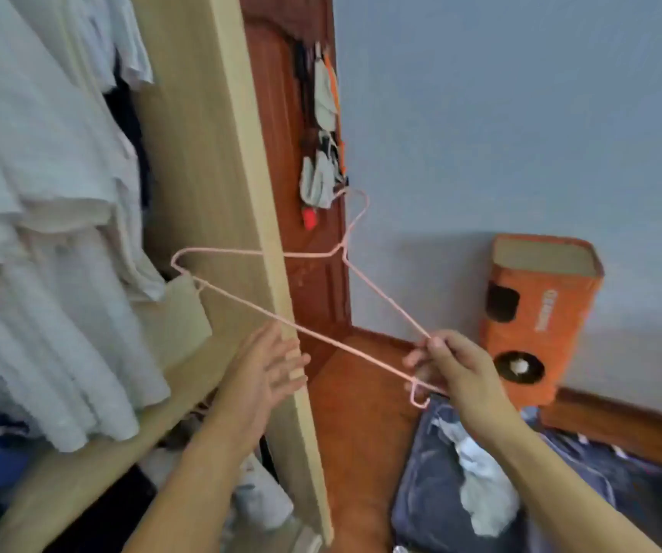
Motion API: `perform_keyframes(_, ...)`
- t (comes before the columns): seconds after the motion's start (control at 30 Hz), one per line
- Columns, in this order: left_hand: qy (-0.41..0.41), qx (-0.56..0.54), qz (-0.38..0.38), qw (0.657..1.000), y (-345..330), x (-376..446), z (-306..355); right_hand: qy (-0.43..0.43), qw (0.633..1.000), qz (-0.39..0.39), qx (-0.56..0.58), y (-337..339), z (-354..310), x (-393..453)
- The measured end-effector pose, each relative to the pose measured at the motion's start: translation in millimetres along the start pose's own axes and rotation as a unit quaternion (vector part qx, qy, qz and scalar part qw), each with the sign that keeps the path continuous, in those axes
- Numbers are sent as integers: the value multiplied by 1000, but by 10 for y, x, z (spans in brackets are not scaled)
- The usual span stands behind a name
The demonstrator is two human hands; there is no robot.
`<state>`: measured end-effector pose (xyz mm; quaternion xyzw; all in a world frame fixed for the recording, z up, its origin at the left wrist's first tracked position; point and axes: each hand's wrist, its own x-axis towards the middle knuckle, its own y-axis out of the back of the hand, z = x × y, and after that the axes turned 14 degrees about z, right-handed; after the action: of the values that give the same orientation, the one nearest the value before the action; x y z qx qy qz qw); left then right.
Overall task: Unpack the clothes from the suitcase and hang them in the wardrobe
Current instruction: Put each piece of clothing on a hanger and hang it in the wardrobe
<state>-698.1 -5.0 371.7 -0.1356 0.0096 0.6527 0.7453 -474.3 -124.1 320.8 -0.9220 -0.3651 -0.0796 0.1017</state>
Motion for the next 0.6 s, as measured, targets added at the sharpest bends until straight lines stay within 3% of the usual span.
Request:
perform_keyframes(0.1, 129, -131, 6, 983, -530, -67, -848, -122, 992, 13, -14, 1038, 616, -399)
perform_keyframes(0.17, 170, -143, 51, 974, -888, -147, -1360, -194, 980, 28, -27, 1709, 950, -604)
perform_keyframes(0.27, 177, -59, 87, 979, -1415, -257, -2090, -291, 955, 4, -55, 2595, 1403, -844)
perform_keyframes(0.43, 196, 100, 4, 975, -2560, -708, -3170, -388, 920, -17, -62, 3570, 1833, -610)
perform_keyframes(0.6, 265, 108, -50, 957, -3579, -1008, -3777, -424, 887, 178, -39, 4272, 2066, 113)
